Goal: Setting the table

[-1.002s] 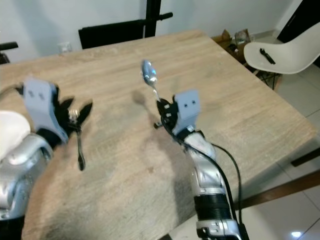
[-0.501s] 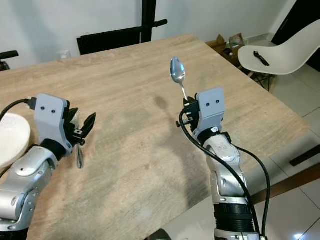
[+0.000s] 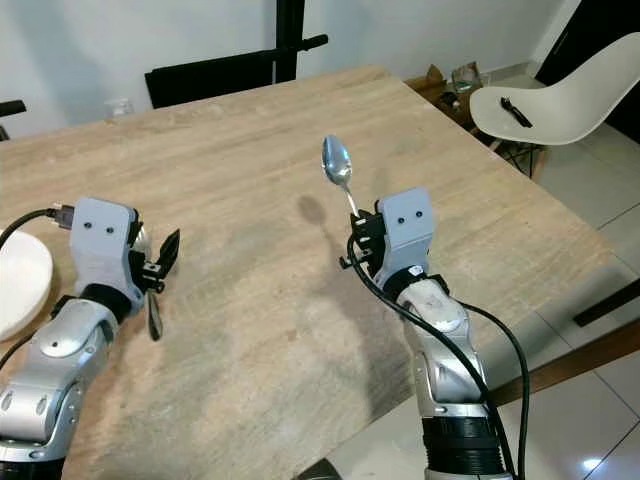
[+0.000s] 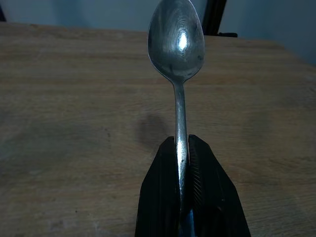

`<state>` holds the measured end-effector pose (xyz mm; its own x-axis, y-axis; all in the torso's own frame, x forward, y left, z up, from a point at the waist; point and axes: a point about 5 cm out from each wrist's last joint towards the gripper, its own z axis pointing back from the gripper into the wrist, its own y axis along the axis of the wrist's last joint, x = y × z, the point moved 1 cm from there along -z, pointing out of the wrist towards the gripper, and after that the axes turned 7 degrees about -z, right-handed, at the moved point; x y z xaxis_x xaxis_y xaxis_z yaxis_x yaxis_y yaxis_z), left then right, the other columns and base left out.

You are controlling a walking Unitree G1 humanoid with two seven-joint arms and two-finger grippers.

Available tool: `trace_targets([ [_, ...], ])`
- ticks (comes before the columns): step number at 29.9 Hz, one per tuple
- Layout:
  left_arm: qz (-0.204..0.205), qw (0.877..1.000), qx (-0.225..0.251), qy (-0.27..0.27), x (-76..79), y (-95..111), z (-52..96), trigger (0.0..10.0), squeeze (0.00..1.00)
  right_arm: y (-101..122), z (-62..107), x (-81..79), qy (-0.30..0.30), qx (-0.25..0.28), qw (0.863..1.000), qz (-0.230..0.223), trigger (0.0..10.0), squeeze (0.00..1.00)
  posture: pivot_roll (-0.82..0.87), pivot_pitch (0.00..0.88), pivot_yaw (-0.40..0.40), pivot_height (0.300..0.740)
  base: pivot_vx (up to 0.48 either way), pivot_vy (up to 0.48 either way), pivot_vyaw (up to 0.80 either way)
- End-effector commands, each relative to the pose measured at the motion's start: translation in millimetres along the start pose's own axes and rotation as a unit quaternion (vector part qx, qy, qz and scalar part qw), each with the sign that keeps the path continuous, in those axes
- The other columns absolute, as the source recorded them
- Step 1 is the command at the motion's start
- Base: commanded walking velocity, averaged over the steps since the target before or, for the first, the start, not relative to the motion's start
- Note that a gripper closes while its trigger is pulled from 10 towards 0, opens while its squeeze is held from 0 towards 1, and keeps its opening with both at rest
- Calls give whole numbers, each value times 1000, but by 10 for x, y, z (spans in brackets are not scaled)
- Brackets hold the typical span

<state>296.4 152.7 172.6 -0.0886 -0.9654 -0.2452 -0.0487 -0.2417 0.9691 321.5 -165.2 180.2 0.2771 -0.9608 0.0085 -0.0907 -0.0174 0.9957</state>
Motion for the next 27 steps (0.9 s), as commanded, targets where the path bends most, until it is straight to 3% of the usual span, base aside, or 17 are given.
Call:
trace_targets([
  [1, -6, 1000, -12, 5, 30, -81, 5, 10000, 0, -14, 33, 46, -20, 1, 1000, -9, 10000, 0, -110, 49, 0, 740, 0, 0, 0],
  [27, -19, 1000, 1, 5, 55, -66, -44, 10000, 0, -58, 38, 61, -41, 3, 999, -21, 10000, 0, -107, 37, 12, 740, -11, 0, 0],
])
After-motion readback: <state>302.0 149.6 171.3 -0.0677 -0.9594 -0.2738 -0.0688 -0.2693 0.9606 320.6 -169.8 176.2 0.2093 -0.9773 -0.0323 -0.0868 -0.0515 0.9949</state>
